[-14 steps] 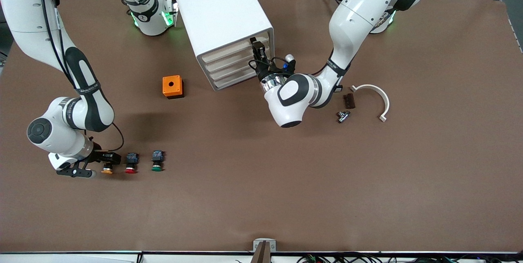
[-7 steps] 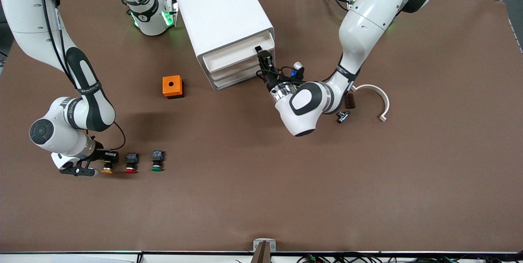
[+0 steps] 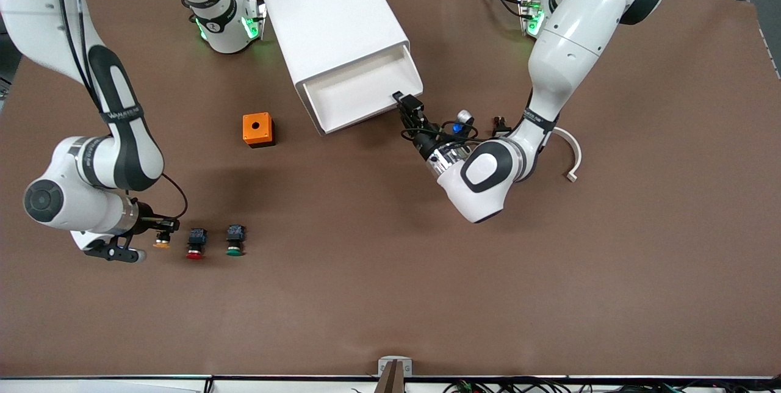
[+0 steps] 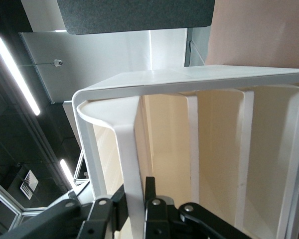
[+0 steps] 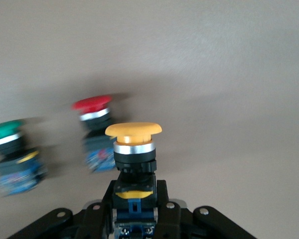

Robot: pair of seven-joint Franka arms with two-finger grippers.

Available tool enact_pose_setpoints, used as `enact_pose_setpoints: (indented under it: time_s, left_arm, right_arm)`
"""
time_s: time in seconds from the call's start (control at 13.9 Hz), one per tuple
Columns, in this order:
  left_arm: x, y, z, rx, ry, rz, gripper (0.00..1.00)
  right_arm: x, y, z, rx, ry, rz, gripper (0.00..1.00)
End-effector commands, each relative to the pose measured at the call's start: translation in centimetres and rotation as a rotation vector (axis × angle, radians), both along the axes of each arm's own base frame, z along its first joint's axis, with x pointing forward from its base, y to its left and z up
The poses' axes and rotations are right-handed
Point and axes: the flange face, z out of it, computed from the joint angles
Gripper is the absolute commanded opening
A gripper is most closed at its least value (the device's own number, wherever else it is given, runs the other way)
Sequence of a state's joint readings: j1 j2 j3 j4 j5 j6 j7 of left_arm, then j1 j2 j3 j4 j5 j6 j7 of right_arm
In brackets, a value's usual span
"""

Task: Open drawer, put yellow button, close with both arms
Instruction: 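Carry the yellow button over the open drawer with the right gripper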

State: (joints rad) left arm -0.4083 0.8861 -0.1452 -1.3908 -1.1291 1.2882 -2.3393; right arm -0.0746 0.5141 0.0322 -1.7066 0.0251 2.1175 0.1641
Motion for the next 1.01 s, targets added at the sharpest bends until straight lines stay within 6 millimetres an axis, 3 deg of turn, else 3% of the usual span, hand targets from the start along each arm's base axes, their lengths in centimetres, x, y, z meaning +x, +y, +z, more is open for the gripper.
enact_pose_setpoints:
  time_s: [0.0, 0.14, 0.36, 0.5, 0.65, 0.72, 0.86, 0.93]
  left_arm:
    - [1.7, 1.7, -0.5, -0.012, -0.019, 0.035, 0.12]
    - [2.7, 2.7, -0.4, -0.003, -0.034, 0.053, 0.13]
    - [3.8, 4.1, -0.3, -0.007, -0.041, 0.079, 0.16]
    - [4.2, 4.6, -0.2, -0.009, -0.044, 0.09, 0.17]
    - [4.3, 4.7, -0.2, -0.009, -0.044, 0.091, 0.19]
    - [4.3, 4.7, -0.2, -0.009, -0.046, 0.093, 0.26]
    - [4.7, 4.9, -0.1, -0.008, -0.052, 0.102, 0.73]
    - [4.9, 5.1, -0.1, -0.018, -0.062, 0.108, 0.81]
  right_arm:
    - [-3.2, 5.0, 9.6, 0.063, 0.015, -0.1, 0.0]
    - [-5.3, 9.3, 14.9, 0.052, 0.027, -0.178, 0.0]
    - [-8.9, 17.4, 19.7, 0.024, 0.041, -0.303, 0.0]
    - [-11.0, 22.2, 21.0, 0.008, 0.042, -0.382, 0.0]
    - [-12.9, 26.2, 21.1, 0.01, 0.054, -0.468, 0.0]
    - [-13.6, 27.8, 20.9, 0.01, 0.053, -0.504, 0.0]
    - [-15.1, 30.7, 20.4, 0.003, 0.054, -0.556, 0.0]
    - [-15.8, 32.2, 20.3, 0.0, 0.052, -0.585, 0.0]
